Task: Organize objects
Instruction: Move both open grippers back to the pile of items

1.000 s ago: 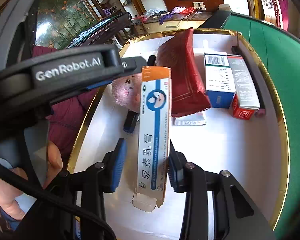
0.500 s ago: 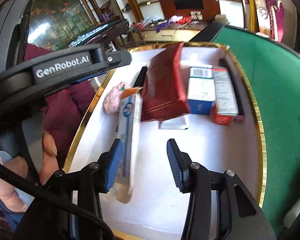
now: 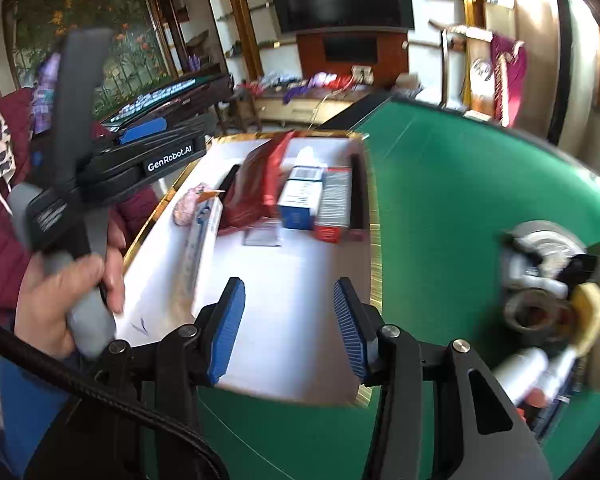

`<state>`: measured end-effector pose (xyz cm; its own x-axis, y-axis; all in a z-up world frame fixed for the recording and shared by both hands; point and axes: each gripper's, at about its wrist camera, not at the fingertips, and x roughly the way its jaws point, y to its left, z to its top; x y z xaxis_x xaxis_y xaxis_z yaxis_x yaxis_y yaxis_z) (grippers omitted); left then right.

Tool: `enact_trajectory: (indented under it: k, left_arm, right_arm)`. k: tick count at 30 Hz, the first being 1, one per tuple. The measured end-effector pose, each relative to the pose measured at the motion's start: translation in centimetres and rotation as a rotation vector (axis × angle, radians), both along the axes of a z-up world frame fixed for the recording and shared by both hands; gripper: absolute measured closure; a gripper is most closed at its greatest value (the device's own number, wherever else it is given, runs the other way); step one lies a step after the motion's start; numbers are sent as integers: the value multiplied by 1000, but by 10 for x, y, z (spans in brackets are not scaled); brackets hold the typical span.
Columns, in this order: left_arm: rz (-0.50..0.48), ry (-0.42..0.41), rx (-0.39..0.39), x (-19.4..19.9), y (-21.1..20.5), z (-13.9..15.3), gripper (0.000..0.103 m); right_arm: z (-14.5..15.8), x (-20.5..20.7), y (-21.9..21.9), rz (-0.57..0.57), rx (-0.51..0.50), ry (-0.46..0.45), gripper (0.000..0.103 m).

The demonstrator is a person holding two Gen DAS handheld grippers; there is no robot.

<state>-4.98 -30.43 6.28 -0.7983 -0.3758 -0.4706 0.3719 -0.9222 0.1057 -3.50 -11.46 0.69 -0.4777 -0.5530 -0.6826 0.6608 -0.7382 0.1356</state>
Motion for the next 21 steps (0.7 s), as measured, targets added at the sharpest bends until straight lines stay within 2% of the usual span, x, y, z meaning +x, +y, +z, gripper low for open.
enact_trajectory:
  k: [2, 5, 8, 11, 13, 15, 17, 19, 21]
  left_arm:
    - [3, 18, -18, 4, 2, 3, 48]
    - [-13, 64, -35, 12, 13, 9, 48]
    - [-62, 122, 0, 23, 38, 20, 48]
    - [-185, 110, 45, 28, 78, 25, 47]
    - [-298, 40, 78, 25, 112, 23, 34]
    - [-473, -86, 151, 11, 152, 13, 34]
    - [-615, -237, 196, -7, 190, -5, 34]
    - [-667, -343, 164, -17, 220, -22, 35]
    - [-664, -397, 92, -22, 245, -39, 36]
  right_arm:
    - [6, 8, 23, -34, 17, 91, 58]
    - [14, 16, 70, -98, 24, 170, 58]
    - [13, 8, 124, -172, -20, 136, 58]
    - [-2, -8, 189, -261, -156, 51, 58]
    - [-14, -20, 214, -313, -159, -4, 58]
    - [-15, -26, 229, -349, -160, -10, 58]
    - [-8, -27, 242, -376, -217, -14, 57]
    - [-5, -28, 250, -381, -274, -37, 49]
    - [-3, -28, 251, -388, -283, -36, 49]
